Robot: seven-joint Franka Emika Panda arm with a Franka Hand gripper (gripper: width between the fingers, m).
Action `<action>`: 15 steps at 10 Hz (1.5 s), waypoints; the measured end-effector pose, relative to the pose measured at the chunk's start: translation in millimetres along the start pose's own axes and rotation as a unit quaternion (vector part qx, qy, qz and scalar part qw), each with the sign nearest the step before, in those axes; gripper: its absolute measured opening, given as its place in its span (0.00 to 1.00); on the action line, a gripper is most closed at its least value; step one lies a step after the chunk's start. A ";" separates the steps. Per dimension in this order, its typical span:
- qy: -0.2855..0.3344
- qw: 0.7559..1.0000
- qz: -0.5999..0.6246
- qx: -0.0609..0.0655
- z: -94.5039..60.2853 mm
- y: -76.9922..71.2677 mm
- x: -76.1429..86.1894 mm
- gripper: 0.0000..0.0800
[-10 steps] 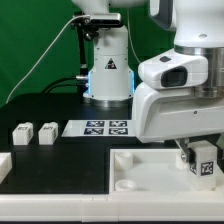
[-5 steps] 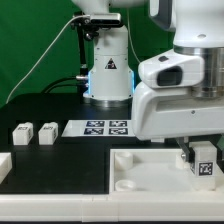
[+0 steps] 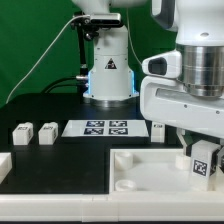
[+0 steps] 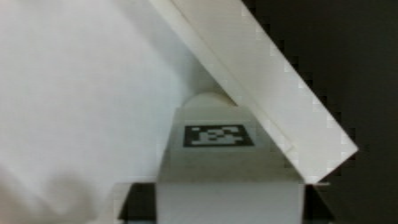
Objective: Assemble one leg
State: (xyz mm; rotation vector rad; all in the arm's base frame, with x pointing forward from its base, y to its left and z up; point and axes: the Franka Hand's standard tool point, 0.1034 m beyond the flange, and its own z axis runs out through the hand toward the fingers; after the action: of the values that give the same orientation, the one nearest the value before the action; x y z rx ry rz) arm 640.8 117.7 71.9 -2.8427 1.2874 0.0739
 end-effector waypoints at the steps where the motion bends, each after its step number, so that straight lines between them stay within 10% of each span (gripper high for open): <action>1: 0.001 0.998 0.062 0.000 0.0 -0.1 0.0 0.37; 7: -0.004 0.960 0.279 0.006 -0.5 0.4 2.3 0.37; 9: -0.004 0.965 0.261 0.005 0.5 0.1 1.2 0.64; 15: -0.002 0.985 -0.173 -0.004 0.9 0.4 2.7 0.81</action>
Offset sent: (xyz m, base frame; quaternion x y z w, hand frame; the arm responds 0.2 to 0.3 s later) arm -0.0007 -0.0058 -0.0049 -0.0017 -0.0056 0.3062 0.9519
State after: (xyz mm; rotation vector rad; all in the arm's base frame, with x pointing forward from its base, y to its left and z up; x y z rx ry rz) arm 642.2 115.5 70.8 -3.0205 0.7765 0.0785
